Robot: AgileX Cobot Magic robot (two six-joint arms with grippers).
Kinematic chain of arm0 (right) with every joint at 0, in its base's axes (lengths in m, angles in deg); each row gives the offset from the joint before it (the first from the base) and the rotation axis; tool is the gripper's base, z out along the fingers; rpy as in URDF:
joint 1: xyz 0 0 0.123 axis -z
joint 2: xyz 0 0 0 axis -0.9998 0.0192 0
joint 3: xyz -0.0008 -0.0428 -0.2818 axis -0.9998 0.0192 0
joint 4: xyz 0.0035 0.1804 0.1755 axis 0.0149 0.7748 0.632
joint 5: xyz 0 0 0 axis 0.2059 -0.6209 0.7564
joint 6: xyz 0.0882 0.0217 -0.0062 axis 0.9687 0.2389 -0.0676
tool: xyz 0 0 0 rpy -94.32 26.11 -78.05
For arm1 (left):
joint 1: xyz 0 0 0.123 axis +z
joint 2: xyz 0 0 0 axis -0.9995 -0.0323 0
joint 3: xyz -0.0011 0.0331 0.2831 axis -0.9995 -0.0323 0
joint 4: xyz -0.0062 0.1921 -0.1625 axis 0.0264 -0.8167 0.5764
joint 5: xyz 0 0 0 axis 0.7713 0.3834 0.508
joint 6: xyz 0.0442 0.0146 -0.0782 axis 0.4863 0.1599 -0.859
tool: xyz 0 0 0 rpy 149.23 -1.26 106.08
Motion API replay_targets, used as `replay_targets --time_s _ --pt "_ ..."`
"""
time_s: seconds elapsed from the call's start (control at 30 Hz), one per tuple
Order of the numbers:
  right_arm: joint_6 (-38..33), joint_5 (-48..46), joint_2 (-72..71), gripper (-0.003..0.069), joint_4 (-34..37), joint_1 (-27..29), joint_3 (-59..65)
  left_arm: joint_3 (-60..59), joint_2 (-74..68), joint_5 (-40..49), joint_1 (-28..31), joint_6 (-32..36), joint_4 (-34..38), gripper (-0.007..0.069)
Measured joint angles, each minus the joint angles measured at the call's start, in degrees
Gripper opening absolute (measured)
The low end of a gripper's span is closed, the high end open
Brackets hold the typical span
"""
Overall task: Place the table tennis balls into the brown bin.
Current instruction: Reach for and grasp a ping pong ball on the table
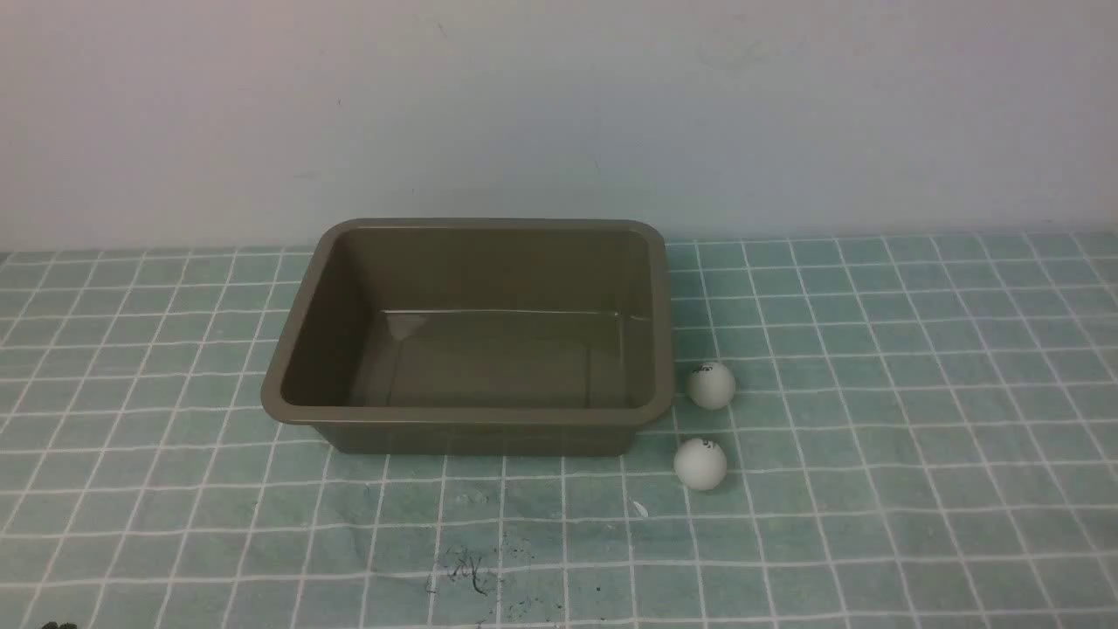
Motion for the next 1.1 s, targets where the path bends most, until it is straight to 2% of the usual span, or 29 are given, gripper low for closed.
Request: replay_targets --time_s 0.73,0.83,0.9,0.97,1.0,1.03,1.07,1.1 --pt "0.0 0.6 0.0 -0.0014 0.3 0.0 0.1 0.0 0.0 0.0 0.0 0.0 0.0 -0.0005" --pt "2.5 5.4 0.0 -0.0014 6.4 -0.3 0.6 0.0 0.0 0.0 0.0 0.0 0.0 -0.0005" --pt "7.1 11.3 0.0 -0.0014 17.1 -0.7 0.7 0.0 0.0 0.0 0.0 0.0 0.0 -0.0005" --pt "10.4 15.6 0.0 -0.0014 24.8 -0.8 0.7 0.0 0.0 0.0 0.0 0.0 0.0 -0.0005" --pt "12.5 18.3 0.0 -0.0014 31.7 -0.9 0.7 0.0 0.0 0.0 0.0 0.0 0.0 -0.0005" --pt "12.7 18.7 0.0 -0.0014 32.5 -0.9 0.7 0.0 0.0 0.0 0.0 0.0 0.0 -0.0005" --pt "13.2 21.9 0.0 -0.0014 38.9 -0.9 0.7 0.0 0.0 0.0 0.0 0.0 0.0 -0.0005" --pt "13.2 23.3 0.0 -0.0014 41.2 -0.9 0.7 0.0 0.0 0.0 0.0 0.0 0.0 -0.0005"
